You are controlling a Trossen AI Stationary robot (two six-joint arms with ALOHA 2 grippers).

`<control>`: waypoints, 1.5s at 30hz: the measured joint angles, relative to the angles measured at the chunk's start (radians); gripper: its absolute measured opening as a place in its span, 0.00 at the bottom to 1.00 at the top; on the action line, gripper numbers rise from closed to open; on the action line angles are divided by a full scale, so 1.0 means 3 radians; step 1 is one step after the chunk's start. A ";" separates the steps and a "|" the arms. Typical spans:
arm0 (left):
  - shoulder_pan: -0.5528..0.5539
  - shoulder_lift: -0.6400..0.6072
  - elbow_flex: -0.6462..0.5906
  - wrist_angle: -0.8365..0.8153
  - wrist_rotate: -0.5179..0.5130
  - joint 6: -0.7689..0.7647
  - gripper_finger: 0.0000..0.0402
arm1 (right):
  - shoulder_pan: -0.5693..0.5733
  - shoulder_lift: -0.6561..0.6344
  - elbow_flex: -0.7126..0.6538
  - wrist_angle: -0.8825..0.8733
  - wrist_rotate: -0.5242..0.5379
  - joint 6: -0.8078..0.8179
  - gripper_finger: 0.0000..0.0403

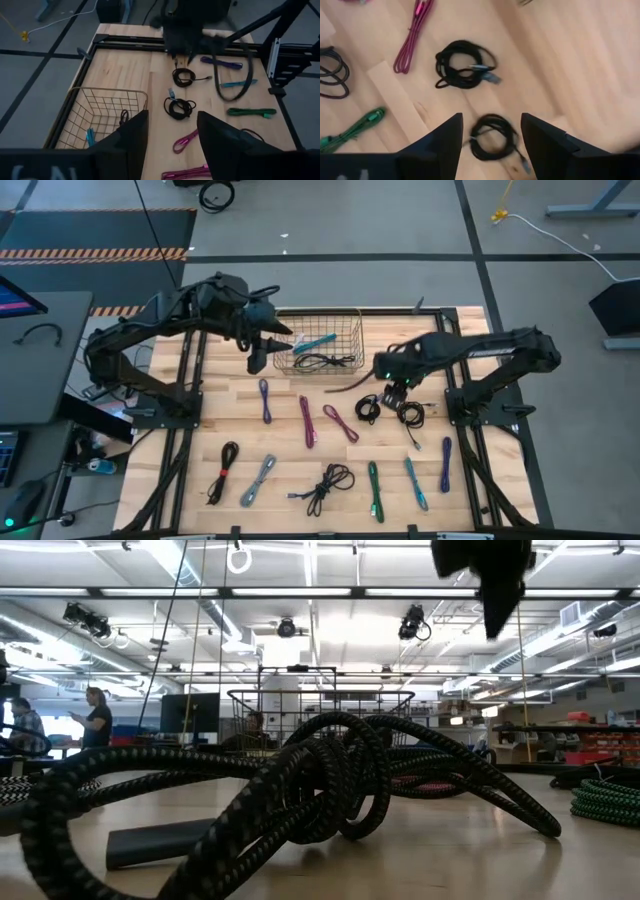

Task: Pick and place USB-C Cables
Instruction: Put the black charger cable into the wire basket

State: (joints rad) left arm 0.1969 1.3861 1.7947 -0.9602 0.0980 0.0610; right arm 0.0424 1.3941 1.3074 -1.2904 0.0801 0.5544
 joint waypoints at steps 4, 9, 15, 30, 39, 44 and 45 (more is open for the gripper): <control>-0.0002 0.0028 0.0000 -0.0004 0.0000 0.0002 0.43 | -0.0004 0.0000 -0.0584 0.0677 -0.0202 0.0182 0.56; -0.0001 0.0024 -0.0001 -0.0006 0.0000 -0.0009 0.43 | -0.0064 0.0000 -0.1065 0.1154 -0.0249 0.0409 0.61; 0.0000 0.0025 -0.0001 -0.0009 0.0000 -0.0055 0.43 | -0.0157 -0.0001 -0.1309 0.1254 -0.0043 0.0621 0.66; 0.0000 0.0025 -0.0001 -0.0006 0.0001 -0.0078 0.43 | -0.0253 -0.0001 -0.1632 0.2186 -0.0157 0.0683 0.67; 0.0000 0.0025 -0.0001 -0.0004 0.0001 -0.0079 0.43 | -0.0253 -0.0001 -0.1635 0.2081 -0.0185 0.0603 0.66; 0.0000 0.0025 -0.0001 -0.0003 0.0001 -0.0081 0.43 | -0.0254 -0.0001 -0.1635 0.2082 -0.0257 0.0619 0.52; 0.0000 0.0025 -0.0001 -0.0003 0.0001 -0.0081 0.43 | -0.0253 -0.0001 -0.1635 0.2082 -0.0273 0.0620 0.48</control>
State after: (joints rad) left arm 0.1970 1.3937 1.7943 -0.9611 0.0982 0.0368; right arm -0.0334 1.3937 0.8169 -0.6659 -0.0016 0.7403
